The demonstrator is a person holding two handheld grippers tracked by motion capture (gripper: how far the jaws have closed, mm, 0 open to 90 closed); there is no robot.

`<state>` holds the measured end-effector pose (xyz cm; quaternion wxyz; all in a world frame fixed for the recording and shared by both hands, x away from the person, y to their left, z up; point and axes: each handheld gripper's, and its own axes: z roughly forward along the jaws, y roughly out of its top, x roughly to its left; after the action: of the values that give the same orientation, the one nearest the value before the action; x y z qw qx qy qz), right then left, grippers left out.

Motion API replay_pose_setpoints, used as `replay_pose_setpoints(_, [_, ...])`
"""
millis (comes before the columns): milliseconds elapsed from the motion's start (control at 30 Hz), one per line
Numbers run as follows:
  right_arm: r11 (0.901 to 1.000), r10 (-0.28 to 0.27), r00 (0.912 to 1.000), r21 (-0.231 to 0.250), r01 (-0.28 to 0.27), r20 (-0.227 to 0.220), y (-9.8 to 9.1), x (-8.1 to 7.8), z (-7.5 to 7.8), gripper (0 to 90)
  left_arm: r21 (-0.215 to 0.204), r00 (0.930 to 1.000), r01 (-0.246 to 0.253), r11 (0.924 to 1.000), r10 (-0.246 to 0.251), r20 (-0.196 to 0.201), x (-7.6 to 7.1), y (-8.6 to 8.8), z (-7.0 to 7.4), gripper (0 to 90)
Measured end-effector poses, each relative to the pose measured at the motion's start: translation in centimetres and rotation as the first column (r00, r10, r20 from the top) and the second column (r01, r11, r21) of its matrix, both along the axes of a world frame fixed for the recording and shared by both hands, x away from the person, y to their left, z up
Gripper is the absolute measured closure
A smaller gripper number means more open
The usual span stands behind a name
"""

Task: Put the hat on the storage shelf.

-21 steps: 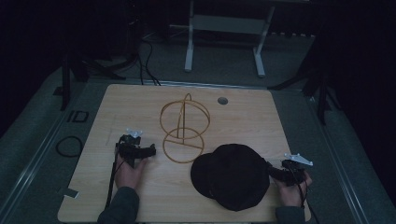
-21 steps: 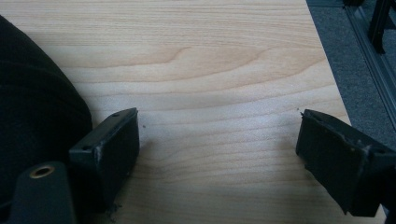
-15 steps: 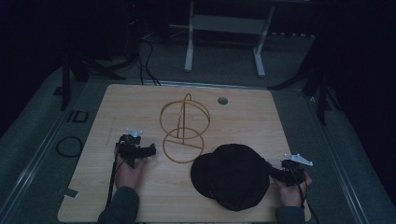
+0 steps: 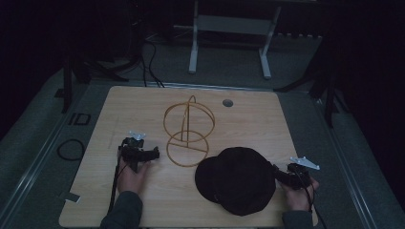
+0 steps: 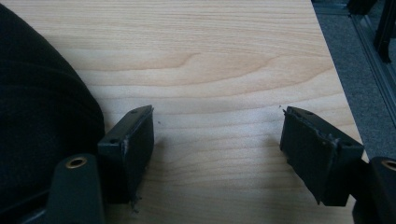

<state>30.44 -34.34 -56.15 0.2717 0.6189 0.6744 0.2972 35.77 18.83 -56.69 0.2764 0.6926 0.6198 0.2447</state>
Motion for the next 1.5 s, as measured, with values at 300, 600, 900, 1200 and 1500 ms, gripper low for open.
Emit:
replay_pose_setpoints(300, [0.9966,0.082,0.9964,0.008,-0.082,-0.023,-0.3,-0.1,0.6,48.1,0.0,1.0,0.0,1.0,0.0,0.0,0.0,0.0,0.0,2.5])
replay_pose_setpoints(600, [0.9902,0.138,0.9904,0.024,-0.138,0.003,-0.2,0.4,2.1,47.8,0.0,1.0,-0.002,1.0,0.002,0.0,0.0,0.0,0.0,2.5])
replay_pose_setpoints(900, [0.9776,0.21,0.9771,0.009,-0.21,0.036,0.8,2.1,4.7,45.2,0.0,1.0,-0.002,1.0,0.002,0.0,0.0,0.0,0.0,2.5])
replay_pose_setpoints(1200, [0.9368,0.35,0.9347,-0.016,-0.35,0.063,3.6,3.4,7.3,44.9,-0.002,1.0,-0.003,1.0,0.003,0.002,0.0,0.0,0.0,2.5])
replay_pose_setpoints(1500, [0.8808,0.473,0.8792,-0.008,-0.473,0.057,6.4,4.0,8.9,39.6,-0.002,1.0,-0.003,1.0,0.003,0.002,0.0,0.0,0.0,2.5])
